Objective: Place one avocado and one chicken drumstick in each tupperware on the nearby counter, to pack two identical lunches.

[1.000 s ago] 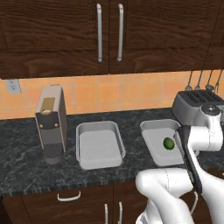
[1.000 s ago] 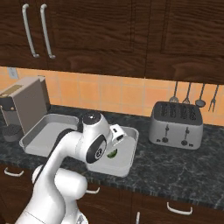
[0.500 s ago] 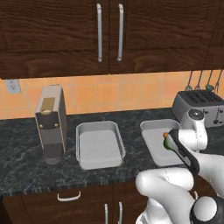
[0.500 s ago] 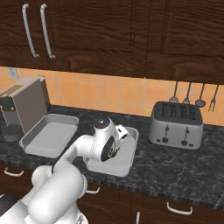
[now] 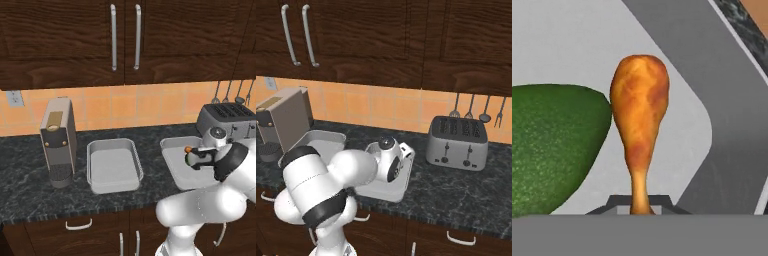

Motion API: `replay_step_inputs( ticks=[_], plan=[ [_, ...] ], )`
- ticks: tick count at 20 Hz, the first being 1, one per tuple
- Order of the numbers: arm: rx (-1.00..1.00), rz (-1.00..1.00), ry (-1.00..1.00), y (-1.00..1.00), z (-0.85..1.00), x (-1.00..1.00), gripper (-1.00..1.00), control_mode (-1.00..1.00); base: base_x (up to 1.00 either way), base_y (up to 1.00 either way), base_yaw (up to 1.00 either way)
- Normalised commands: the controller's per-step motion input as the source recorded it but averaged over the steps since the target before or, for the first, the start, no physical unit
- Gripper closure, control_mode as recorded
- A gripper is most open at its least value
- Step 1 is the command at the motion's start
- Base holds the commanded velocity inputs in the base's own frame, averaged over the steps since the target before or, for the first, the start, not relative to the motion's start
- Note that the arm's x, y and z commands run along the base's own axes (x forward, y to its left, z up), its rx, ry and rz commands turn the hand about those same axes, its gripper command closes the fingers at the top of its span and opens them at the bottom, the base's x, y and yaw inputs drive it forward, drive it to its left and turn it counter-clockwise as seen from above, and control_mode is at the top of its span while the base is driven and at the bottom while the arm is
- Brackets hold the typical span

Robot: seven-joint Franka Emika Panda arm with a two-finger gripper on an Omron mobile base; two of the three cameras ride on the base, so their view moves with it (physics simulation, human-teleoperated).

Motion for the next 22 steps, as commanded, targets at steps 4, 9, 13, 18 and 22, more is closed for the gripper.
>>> replay_step_inputs(
  ticks=[4, 9, 13, 18, 22],
  plan=[
    [0.01, 0.00, 0.03, -0.12, -0.15, 0.51, -1.00, -1.00, 0.00, 0.00, 0.00],
    [0.00, 0.00, -0.09, 0.00, 0.65, -0.38, -1.00, -1.00, 0.00, 0.00, 0.00],
    [0.00, 0.00, -0.17, 0.00, 1.00, -0.77, -1.00, -1.00, 0.00, 0.00, 0.00],
    [0.00, -0.14, -0.25, 0.20, 0.98, -0.80, -1.00, -1.00, 0.00, 0.00, 0.00],
    [0.26, -0.53, -0.29, 0.62, 0.79, -0.60, -1.00, -1.00, 0.00, 0.00, 0.00]
  ],
)
